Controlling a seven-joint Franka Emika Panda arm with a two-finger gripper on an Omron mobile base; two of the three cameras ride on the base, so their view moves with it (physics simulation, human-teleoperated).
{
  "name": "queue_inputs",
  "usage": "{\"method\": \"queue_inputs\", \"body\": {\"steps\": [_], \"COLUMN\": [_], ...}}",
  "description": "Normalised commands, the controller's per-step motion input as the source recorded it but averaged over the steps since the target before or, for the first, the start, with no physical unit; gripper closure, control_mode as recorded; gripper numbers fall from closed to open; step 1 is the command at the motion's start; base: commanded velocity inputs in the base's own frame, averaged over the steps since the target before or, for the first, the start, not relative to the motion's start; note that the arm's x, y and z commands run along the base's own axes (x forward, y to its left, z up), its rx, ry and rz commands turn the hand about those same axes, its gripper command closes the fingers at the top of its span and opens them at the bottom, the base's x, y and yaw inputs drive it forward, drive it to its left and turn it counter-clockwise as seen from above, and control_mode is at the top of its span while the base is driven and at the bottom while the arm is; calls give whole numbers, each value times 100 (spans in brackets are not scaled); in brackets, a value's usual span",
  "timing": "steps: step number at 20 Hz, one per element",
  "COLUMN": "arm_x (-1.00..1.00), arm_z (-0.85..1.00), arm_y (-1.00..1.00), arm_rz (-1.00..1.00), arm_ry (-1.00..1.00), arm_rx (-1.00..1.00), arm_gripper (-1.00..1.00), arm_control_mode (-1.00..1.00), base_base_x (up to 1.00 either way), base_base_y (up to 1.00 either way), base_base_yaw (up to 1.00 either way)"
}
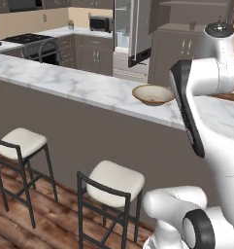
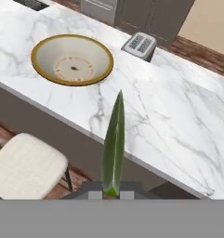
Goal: There is a bowl on the dining counter. Grab a lemon wedge from the fridge and place it in the bowl. Then get the liquor bottle and glass cup from the cabinet and place them next to the bowl.
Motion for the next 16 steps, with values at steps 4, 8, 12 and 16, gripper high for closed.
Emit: {"method": "queue_inputs", "body": {"steps": [4, 8, 12, 16], "arm_x": [100, 100, 97, 69], "arm_z": [-1, -6, -35, -52], "arm_y": [0, 0, 0, 0], "arm_rz": [0, 0, 1, 9], "arm_ry": [19, 14, 14, 9], "arm_rx": [13, 6, 1, 0], "arm_gripper": [100, 100, 100, 100], "arm_control_mode": [-100, -100, -100, -100], "base_base_x": [0, 0, 0, 0], "base_base_y": [0, 0, 0, 0], "base_base_yaw": [0, 0, 0, 0]}}
